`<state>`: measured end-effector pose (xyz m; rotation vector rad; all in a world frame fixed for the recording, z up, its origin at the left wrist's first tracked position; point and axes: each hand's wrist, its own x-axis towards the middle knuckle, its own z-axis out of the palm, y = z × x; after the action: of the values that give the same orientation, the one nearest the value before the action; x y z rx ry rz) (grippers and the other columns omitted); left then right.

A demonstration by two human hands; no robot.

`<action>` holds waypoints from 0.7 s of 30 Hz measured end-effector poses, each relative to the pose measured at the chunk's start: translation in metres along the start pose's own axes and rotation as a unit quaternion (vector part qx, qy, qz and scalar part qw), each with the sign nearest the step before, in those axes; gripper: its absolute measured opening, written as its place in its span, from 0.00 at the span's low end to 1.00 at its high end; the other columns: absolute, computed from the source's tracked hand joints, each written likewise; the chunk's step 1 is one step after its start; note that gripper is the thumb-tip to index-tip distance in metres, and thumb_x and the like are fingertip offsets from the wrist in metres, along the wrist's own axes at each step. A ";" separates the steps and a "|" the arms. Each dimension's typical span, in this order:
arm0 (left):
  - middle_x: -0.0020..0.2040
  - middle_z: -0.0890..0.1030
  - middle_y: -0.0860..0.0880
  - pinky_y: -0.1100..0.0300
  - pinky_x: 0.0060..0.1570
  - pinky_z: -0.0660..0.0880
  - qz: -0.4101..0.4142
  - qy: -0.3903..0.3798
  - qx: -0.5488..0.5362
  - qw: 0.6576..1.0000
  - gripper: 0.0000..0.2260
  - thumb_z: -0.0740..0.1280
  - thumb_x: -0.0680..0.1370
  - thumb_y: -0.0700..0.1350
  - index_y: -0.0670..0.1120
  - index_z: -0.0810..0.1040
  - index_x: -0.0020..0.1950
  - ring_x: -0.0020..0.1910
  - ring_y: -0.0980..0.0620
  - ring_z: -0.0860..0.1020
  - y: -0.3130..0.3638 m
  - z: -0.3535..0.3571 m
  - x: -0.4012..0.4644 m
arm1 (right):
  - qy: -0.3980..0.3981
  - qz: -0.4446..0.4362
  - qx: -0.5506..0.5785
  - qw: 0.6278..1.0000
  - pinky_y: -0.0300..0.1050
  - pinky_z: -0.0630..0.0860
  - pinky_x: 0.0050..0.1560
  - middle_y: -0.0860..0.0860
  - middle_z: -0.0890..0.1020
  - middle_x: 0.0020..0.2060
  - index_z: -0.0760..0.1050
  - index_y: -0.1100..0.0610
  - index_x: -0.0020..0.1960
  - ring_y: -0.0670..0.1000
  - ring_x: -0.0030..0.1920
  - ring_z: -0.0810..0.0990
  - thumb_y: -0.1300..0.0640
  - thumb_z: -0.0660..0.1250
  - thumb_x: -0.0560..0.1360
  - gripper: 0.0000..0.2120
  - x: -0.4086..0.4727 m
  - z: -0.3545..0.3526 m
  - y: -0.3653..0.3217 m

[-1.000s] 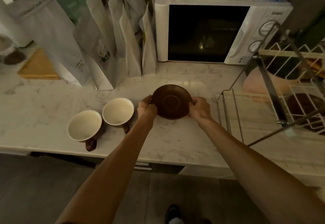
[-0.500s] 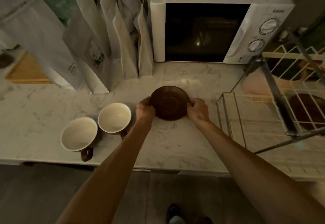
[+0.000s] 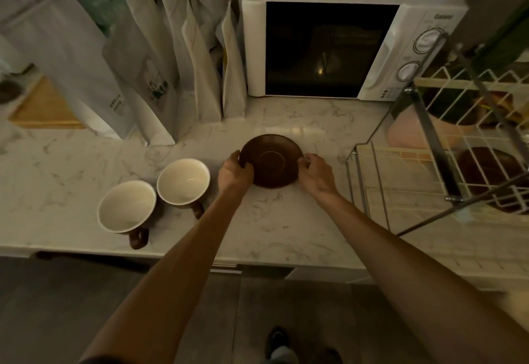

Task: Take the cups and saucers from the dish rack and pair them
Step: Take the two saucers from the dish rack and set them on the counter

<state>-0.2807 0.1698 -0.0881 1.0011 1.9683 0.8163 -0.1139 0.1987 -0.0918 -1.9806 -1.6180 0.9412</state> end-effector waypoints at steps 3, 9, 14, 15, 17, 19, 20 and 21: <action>0.68 0.72 0.38 0.48 0.65 0.70 0.062 0.014 0.116 0.991 0.24 0.61 0.79 0.46 0.45 0.64 0.75 0.66 0.38 0.72 -0.001 -0.004 -0.011 | 0.022 -0.049 -0.083 0.995 0.52 0.73 0.57 0.59 0.77 0.63 0.69 0.58 0.69 0.60 0.62 0.76 0.49 0.55 0.83 0.20 -0.015 -0.011 -0.002; 0.74 0.65 0.41 0.43 0.68 0.65 0.225 0.045 0.301 0.926 0.25 0.61 0.80 0.50 0.49 0.61 0.76 0.72 0.40 0.64 0.001 -0.015 -0.055 | 0.055 -0.216 -0.226 0.948 0.54 0.71 0.62 0.57 0.72 0.70 0.65 0.55 0.73 0.59 0.67 0.72 0.47 0.55 0.82 0.22 -0.050 -0.030 -0.005; 0.79 0.55 0.42 0.40 0.71 0.57 0.244 -0.040 0.438 0.864 0.27 0.60 0.80 0.56 0.53 0.59 0.77 0.77 0.38 0.54 -0.010 -0.025 -0.097 | -0.020 -0.286 -0.286 0.914 0.54 0.72 0.59 0.55 0.74 0.67 0.69 0.55 0.70 0.58 0.63 0.75 0.49 0.58 0.80 0.20 -0.084 -0.047 0.010; 0.79 0.54 0.42 0.39 0.71 0.57 0.239 -0.048 0.457 0.855 0.27 0.60 0.80 0.57 0.54 0.58 0.77 0.77 0.38 0.53 -0.012 -0.025 -0.106 | -0.035 -0.294 -0.292 0.910 0.53 0.72 0.58 0.55 0.75 0.66 0.69 0.55 0.69 0.57 0.63 0.75 0.49 0.58 0.80 0.20 -0.091 -0.051 0.015; 0.79 0.54 0.43 0.39 0.72 0.57 0.237 -0.060 0.489 0.838 0.27 0.59 0.80 0.57 0.54 0.57 0.78 0.77 0.38 0.53 -0.015 -0.024 -0.126 | -0.069 -0.305 -0.309 0.898 0.53 0.72 0.58 0.56 0.75 0.65 0.69 0.56 0.69 0.57 0.62 0.75 0.49 0.58 0.80 0.20 -0.104 -0.059 0.024; 0.79 0.54 0.44 0.41 0.72 0.57 0.228 -0.091 0.514 0.822 0.27 0.58 0.80 0.58 0.55 0.55 0.78 0.77 0.39 0.53 -0.015 -0.021 -0.148 | -0.115 -0.301 -0.322 0.890 0.53 0.73 0.60 0.56 0.73 0.67 0.69 0.55 0.70 0.57 0.64 0.74 0.48 0.59 0.80 0.21 -0.118 -0.070 0.033; 0.79 0.55 0.45 0.42 0.72 0.57 0.218 -0.113 0.521 0.817 0.28 0.58 0.80 0.58 0.55 0.55 0.78 0.77 0.40 0.54 -0.015 -0.020 -0.157 | -0.134 -0.299 -0.327 0.887 0.53 0.73 0.61 0.55 0.73 0.68 0.68 0.55 0.72 0.57 0.66 0.73 0.47 0.59 0.80 0.23 -0.125 -0.077 0.038; 0.79 0.55 0.46 0.43 0.72 0.57 0.206 -0.135 0.526 0.814 0.28 0.58 0.80 0.59 0.56 0.54 0.78 0.77 0.41 0.54 -0.015 -0.018 -0.167 | -0.150 -0.297 -0.329 0.884 0.52 0.72 0.61 0.55 0.72 0.69 0.66 0.54 0.73 0.56 0.67 0.73 0.47 0.59 0.80 0.24 -0.132 -0.084 0.041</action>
<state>-0.2353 0.0169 -0.0339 2.0853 1.9156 -0.3448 -0.0378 0.0698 -0.0310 -1.5234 -2.7911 0.4932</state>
